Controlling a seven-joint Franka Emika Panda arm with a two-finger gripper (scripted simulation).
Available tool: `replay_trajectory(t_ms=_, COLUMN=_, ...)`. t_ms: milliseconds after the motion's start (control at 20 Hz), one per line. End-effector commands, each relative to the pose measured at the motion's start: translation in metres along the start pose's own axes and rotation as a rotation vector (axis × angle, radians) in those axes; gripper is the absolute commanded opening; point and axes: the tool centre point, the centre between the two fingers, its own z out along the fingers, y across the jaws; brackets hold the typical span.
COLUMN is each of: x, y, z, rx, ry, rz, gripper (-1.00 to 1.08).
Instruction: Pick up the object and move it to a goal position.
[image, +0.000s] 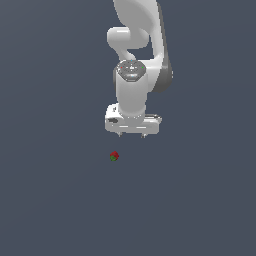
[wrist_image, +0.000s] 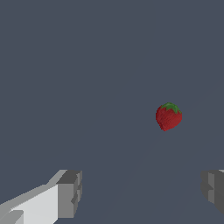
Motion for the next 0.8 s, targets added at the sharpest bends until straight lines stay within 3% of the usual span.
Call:
replay_trajectory(t_ms=0, x=0.004, y=0.005, z=0.007, rx=0.002, ry=0.002, rz=0.058, gripper=1.0)
replay_trajectory(t_ms=750, x=0.029, y=0.054, z=0.062, rx=0.004, ry=0.026, rz=0.547, gripper=1.0)
